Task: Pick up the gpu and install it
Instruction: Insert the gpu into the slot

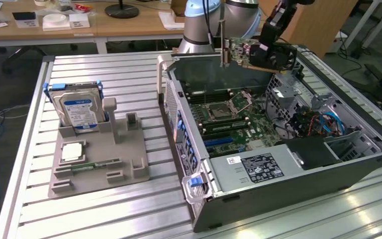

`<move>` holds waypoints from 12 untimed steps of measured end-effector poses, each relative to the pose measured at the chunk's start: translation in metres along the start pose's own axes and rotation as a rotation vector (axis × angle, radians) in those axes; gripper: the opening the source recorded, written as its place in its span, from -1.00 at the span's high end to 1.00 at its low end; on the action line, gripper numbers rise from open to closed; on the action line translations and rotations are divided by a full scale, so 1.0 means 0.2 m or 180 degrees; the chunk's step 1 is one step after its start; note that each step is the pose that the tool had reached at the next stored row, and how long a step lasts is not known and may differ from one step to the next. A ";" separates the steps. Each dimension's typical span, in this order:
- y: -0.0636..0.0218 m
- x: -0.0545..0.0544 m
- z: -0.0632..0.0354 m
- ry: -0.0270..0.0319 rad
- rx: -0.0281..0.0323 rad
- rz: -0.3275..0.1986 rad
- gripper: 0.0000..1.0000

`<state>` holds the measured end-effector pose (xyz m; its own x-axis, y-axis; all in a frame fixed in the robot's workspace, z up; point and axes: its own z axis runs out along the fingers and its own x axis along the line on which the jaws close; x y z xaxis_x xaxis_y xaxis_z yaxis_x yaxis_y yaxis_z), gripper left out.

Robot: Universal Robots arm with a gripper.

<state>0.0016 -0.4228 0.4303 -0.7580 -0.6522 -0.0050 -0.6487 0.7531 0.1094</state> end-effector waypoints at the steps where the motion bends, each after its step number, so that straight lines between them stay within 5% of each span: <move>1: 0.000 0.00 0.001 0.0007 0.0000 -0.0061 0.44; 12: -0.006 0.00 0.055 0.0067 -0.0003 -0.0610 0.44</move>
<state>0.0017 -0.4229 0.4193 -0.6189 -0.7855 -0.0051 -0.7811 0.6148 0.1094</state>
